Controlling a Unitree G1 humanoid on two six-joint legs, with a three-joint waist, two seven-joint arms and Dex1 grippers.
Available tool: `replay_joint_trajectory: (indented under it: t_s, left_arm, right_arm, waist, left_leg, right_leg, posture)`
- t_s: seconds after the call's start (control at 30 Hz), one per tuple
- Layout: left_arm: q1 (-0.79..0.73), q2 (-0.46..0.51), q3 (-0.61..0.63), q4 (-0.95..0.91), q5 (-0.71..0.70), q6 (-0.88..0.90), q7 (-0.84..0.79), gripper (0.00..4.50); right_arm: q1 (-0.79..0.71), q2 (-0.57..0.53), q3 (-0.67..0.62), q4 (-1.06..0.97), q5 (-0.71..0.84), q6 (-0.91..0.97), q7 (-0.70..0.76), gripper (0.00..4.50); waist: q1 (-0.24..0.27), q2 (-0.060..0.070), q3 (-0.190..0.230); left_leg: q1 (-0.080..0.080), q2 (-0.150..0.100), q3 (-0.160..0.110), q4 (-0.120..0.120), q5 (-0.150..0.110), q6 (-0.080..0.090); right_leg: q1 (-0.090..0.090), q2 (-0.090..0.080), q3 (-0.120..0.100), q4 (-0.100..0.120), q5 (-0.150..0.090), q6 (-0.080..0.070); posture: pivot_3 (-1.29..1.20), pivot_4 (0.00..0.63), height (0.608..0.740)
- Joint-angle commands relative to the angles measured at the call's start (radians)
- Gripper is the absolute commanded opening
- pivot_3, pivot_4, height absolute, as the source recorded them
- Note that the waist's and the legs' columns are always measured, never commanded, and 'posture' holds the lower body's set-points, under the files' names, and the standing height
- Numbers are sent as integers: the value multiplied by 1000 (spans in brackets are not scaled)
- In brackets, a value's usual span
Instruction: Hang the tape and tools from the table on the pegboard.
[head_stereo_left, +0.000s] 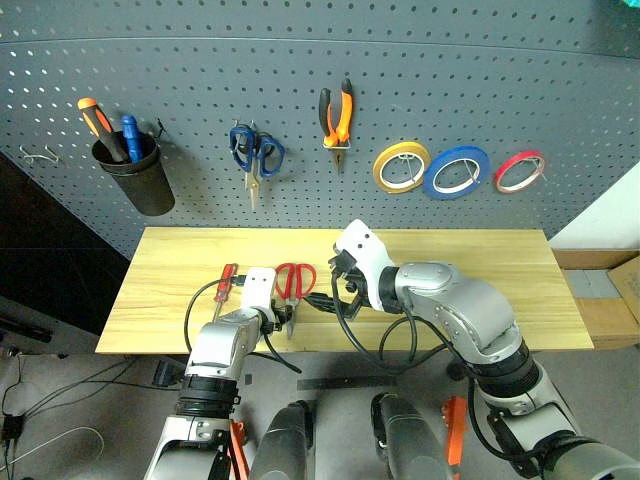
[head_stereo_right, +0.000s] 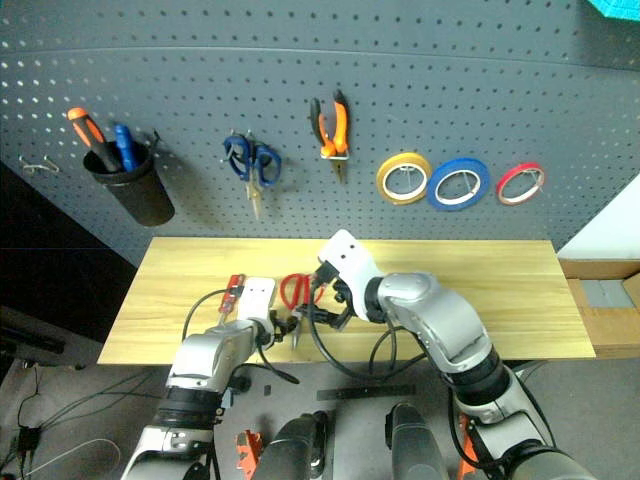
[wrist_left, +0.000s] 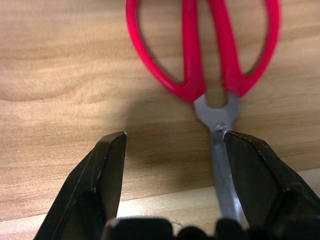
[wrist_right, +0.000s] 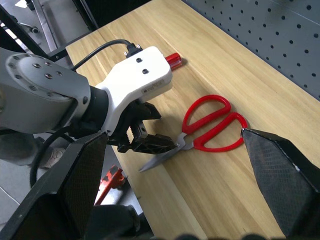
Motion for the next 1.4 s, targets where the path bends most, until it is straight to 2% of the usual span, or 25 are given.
replay_joint_trajectory:
  t_s: [0.03, 0.3, 0.4, 0.47, 0.93, 1.07, 1.17, 1.33, 1.4]
  left_arm:
    - [-7, -8, -37, 25, 23, -11, -8, 3312]
    - [-38, -11, -39, 89, 33, -39, -25, 3312]
    - [-63, -3, -57, 128, 48, -67, -38, 2817]
    - [-80, 6, -72, 148, 61, -81, -44, 2202]
    - [-103, 2, -92, 209, 89, -151, -58, 2202]
    - [-105, -18, -38, 179, 63, -160, -33, 2202]
    - [-99, -41, 17, 124, 27, -153, -30, 2777]
    - [-116, -58, 2, 100, 51, -92, -2, 4474]
    - [-129, -71, -1, 103, 54, -76, 9, 4474]
  right_arm:
    - [11, -7, -7, -54, 27, 5, 2, 4420]
    - [18, -4, -53, -50, 72, 36, -3, 4420]
    - [22, -12, -59, -49, 84, 39, -3, 4500]
    - [25, -18, -58, -53, 90, 40, -4, 4500]
    - [41, -34, -69, -66, 115, 50, -17, 4500]
    - [41, -39, -72, -72, 126, 53, -19, 4500]
    - [43, -43, -73, -74, 129, 55, -20, 4500]
    - [40, -49, -76, -76, 135, 59, -14, 4500]
    - [37, -53, -78, -79, 144, 64, -5, 4500]
  waist:
    - [0, 0, 0]
    - [0, 0, 0]
    - [0, 0, 0]
    - [0, 0, 0]
    - [0, 0, 0]
    - [0, 0, 0]
    - [0, 0, 0]
    - [0, 0, 0]
    - [0, 0, 0]
  left_leg:
    - [0, 0, 0, 0, 0, 0]
    - [0, 0, 0, 0, 0, 0]
    - [1, 0, 0, 0, 0, 0]
    - [1, 0, 0, 0, 0, 0]
    - [0, 0, 0, 0, 0, 0]
    - [0, 0, 0, 0, 0, 0]
    - [0, 0, 0, 0, 0, 0]
    - [-1, 0, 0, 0, 0, 0]
    - [-1, -1, 0, 0, 0, 0]
  right_leg:
    - [0, 0, 0, 0, 0, 0]
    - [1, 0, 0, 0, -3, 5]
    - [1, 0, 0, -1, -3, 5]
    - [1, 0, 0, -1, -3, 5]
    - [1, -1, 0, -1, -3, 5]
    - [1, -1, 0, -1, -3, 6]
    - [1, -1, 0, -2, -3, 6]
    - [0, -1, 0, -2, -3, 6]
    - [0, -1, 0, -2, -4, 6]
  posture:
    - [-92, 240, 740]
    - [-93, 242, 740]
    - [-93, 241, 740]
    - [-96, 240, 740]
    - [-100, 238, 740]
    - [-103, 239, 740]
    - [-100, 239, 740]
    - [-90, 235, 740]
    - [-89, 234, 740]
